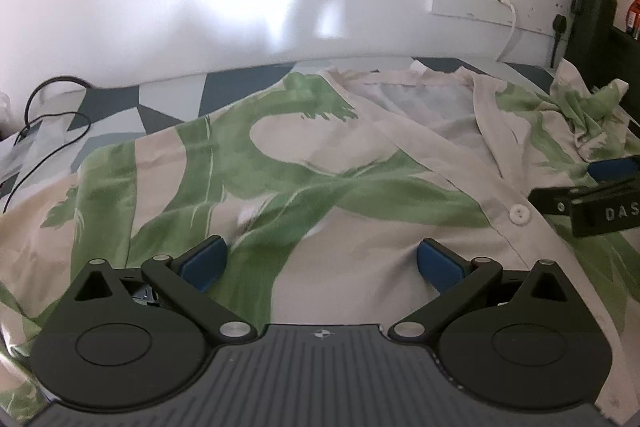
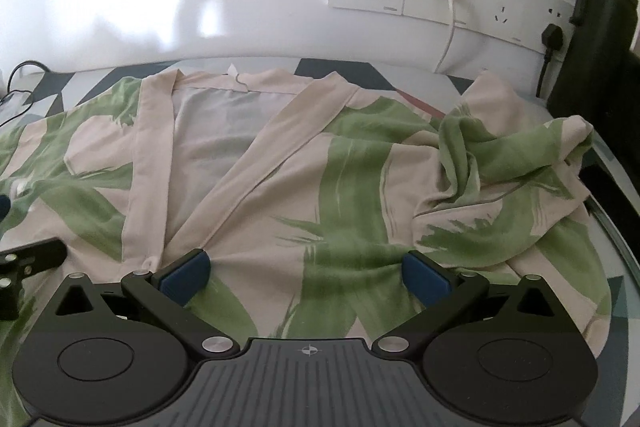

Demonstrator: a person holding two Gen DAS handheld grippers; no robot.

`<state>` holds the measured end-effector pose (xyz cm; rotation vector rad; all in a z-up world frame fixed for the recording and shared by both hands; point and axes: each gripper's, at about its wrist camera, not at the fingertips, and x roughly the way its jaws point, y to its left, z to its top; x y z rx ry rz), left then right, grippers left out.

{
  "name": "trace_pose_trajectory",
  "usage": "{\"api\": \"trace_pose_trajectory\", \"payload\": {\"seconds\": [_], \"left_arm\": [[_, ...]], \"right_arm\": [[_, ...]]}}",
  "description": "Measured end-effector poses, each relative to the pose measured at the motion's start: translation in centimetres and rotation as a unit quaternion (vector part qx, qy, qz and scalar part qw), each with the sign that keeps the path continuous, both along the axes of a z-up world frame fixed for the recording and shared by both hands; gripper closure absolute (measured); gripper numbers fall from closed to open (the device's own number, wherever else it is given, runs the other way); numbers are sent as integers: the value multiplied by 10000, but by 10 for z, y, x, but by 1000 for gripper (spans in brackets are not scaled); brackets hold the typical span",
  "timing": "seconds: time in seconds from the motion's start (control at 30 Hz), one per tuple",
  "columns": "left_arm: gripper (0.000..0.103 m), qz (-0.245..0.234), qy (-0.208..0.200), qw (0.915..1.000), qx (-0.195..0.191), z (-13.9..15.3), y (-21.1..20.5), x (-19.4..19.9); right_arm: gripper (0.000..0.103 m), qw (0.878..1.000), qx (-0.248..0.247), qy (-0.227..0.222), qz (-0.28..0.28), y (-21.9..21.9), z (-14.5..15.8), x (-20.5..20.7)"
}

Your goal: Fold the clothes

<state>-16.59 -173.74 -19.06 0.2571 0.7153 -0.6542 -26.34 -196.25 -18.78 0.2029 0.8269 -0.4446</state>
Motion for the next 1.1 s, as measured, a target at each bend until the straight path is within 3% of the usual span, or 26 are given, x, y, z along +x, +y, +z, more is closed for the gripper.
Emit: {"api": "trace_pose_trajectory", "payload": {"seconds": [0.9,1.1], "left_arm": [[0,62,120,9999,44,5,-3,19],[0,311,425,9986,-19,19,41,-11]], "right_arm": [[1,9998,3,7,-192,-2,1,7],[1,9999,22,59,-110,-1,4,2]]}}
